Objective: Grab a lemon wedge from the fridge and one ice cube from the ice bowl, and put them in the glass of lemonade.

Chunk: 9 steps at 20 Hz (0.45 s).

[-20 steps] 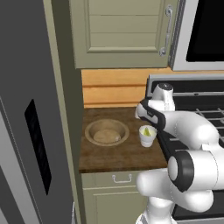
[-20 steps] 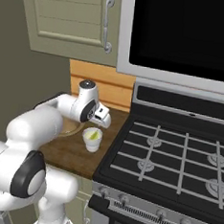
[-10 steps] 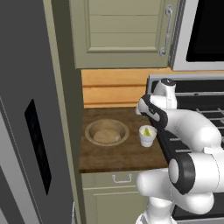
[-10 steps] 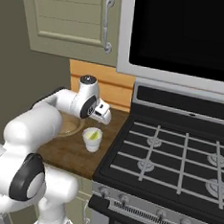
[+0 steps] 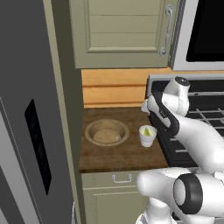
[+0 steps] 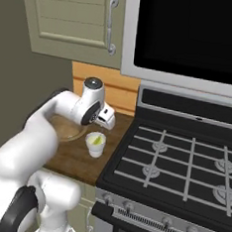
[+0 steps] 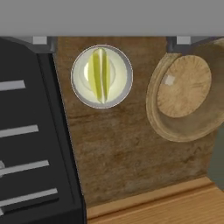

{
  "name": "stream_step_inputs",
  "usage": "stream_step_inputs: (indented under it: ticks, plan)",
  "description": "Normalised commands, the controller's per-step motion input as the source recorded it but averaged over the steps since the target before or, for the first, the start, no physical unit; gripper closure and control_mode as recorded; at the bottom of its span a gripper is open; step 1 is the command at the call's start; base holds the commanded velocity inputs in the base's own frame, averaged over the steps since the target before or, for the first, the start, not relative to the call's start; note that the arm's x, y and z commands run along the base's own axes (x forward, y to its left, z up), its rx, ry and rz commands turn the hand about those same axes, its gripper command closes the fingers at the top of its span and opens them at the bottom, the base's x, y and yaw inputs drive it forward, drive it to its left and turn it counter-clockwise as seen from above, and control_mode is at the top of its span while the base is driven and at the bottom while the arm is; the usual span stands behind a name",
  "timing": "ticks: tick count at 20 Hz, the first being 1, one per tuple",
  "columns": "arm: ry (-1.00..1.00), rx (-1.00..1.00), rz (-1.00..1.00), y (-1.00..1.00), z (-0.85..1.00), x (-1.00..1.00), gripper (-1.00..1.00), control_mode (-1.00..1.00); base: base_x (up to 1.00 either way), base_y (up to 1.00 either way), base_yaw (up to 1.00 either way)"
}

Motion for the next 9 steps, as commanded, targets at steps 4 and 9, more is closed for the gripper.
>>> stream_step_inputs:
  ticks: [4,9]
  plan:
    - [-0.02,0.04,0.0,-0.01,0.0,-0.76,-1.0,-1.0,0.0,0.0,0.0]
    - [-0.01,0.03,0.0,0.0,0.3,-0.53,-1.0,-1.0,0.0,0.0,0.0]
